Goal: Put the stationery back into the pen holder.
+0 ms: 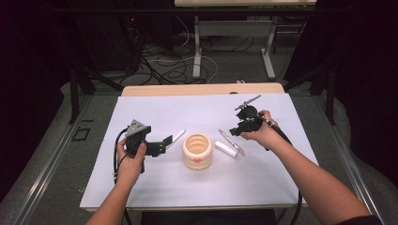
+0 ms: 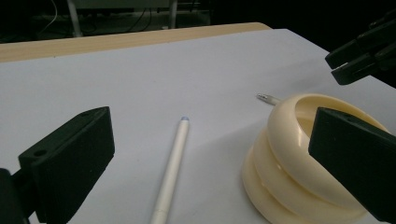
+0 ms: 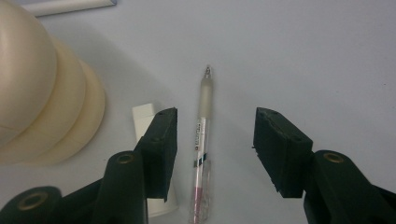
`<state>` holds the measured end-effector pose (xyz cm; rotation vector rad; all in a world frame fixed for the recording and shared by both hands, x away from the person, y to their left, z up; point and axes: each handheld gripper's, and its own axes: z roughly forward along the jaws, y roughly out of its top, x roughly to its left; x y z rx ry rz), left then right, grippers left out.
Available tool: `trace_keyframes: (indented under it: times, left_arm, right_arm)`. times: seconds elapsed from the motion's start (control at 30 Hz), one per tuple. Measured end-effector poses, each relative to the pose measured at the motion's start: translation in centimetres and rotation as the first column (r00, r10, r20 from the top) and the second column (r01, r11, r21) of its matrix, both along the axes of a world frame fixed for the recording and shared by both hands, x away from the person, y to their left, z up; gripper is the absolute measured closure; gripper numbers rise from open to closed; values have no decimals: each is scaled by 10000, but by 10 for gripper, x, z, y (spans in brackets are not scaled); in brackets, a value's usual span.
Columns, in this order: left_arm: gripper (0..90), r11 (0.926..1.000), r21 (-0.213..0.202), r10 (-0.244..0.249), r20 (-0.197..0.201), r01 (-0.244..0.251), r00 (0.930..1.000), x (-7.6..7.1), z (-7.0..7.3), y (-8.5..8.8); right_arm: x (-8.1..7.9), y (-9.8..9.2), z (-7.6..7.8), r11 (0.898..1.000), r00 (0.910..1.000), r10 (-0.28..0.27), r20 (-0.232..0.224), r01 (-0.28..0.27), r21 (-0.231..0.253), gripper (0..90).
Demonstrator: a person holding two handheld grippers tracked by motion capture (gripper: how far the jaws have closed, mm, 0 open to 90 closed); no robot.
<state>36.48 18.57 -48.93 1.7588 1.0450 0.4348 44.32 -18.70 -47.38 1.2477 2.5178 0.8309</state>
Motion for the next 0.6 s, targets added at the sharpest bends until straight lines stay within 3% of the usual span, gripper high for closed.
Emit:
trace_keyframes:
  times: [0.27, 0.43, 0.47, 0.5, 0.6]
  left_arm:
    - [5, 10000, -35, 35, -37, -35, 10000, 0, -1, 2]
    - [5, 10000, -46, 78, -110, -78, 9999, 0, -2, 2]
    - [5, 10000, -46, 75, -114, -75, 9999, 0, -2, 2]
    - [5, 10000, -55, 62, -97, -63, 9999, 0, -2, 2]
    - [5, 10000, 25, 36, -101, -35, 9999, 0, -2, 1]
  right_arm:
    - [11, 7, -10, 9995, 9998, -71, -161, 66, -322, 521]
    - [16, 7, -15, 9990, 9986, -298, -431, 283, -356, 544]
    - [18, 7, -19, 9996, 9995, -297, -116, 296, -35, 550]
    - [18, 7, -17, 9988, 9983, -351, -458, 335, -370, 560]
    - [21, 9, -21, 9994, 9990, -269, -368, 261, -241, 584]
